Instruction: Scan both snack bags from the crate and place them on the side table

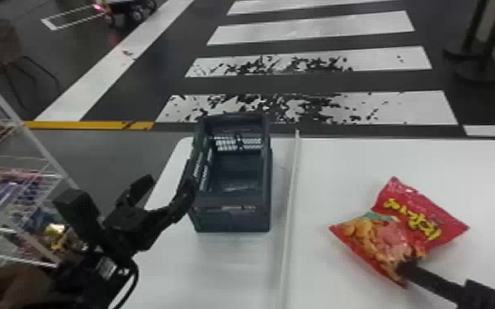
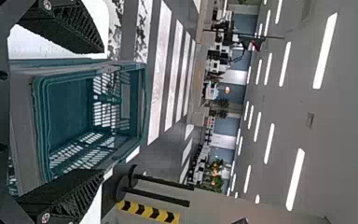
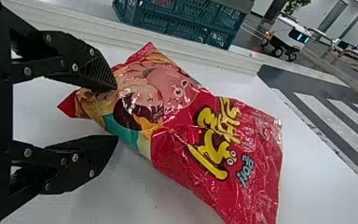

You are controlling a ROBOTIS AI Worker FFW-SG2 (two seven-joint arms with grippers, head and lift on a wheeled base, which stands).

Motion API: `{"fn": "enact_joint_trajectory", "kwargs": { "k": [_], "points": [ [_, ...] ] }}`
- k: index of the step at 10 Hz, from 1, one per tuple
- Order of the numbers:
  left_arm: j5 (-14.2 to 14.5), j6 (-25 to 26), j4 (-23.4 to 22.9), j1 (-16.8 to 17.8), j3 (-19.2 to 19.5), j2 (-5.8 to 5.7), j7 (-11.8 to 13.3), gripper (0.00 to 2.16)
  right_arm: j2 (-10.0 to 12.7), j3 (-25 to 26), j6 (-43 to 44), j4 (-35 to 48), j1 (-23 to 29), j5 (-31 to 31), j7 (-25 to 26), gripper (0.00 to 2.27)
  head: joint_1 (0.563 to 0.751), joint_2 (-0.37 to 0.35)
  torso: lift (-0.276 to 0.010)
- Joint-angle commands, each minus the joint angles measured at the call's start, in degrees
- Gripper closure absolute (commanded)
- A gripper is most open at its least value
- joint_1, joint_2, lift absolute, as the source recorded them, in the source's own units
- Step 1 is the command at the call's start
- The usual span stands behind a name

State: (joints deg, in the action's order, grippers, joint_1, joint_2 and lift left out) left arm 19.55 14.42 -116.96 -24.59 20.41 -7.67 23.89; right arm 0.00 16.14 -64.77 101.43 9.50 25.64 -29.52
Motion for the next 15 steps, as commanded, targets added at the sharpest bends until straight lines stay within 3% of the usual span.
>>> {"fn": "enact_joint_trajectory", "kwargs": {
  "k": [1, 4, 5, 6, 8, 11, 15],
  "points": [
    [-0.39, 0.66, -0.29, -0.02, -0.72, 0.11, 0.02, 0.08, 0.05, -0.06, -0.41, 0.17, -0.01, -0.86, 0.08, 2.25, 0.695, 0.235, -0.095],
    [-0.48, 1.01, -0.82, -0.72, -0.72, 0.03, -0.86, 0.08, 0.05, -0.76, -0.41, 1.66, 0.34, -2.71, 1.75, 2.25, 0.695, 0.219, -0.095],
    [-0.57, 1.18, -1.26, -0.72, -1.51, 0.11, -2.35, 0.08, 0.05, -1.11, -0.41, 4.48, 1.13, -3.94, 3.33, 2.25, 0.695, 0.218, -0.095],
    [-2.41, 1.36, -1.61, -0.46, -3.27, 0.20, -4.99, 0.08, 0.05, -2.52, 0.12, 9.22, 2.80, -7.10, 6.05, 2.25, 0.695, 0.212, -0.095],
    [-4.70, 1.54, -1.70, 0.77, -6.61, 0.55, -7.63, 0.09, 0.05, -5.86, 0.65, 19.50, 5.88, -15.63, 10.80, 2.25, 0.695, 0.181, -0.095],
    [-6.02, 2.59, -1.70, 1.21, -9.42, 0.82, -9.47, 0.09, 0.05, -18.69, 0.82, 29.08, 9.31, -44.45, 15.99, 2.25, 0.695, 0.088, -0.095],
    [-6.02, 3.82, -1.78, 1.30, -10.91, 0.38, -9.91, 0.09, -0.18, -34.60, 0.47, 25.22, 9.39, -79.08, 25.74, 2.25, 0.695, 0.007, -0.095]
  ]
}}
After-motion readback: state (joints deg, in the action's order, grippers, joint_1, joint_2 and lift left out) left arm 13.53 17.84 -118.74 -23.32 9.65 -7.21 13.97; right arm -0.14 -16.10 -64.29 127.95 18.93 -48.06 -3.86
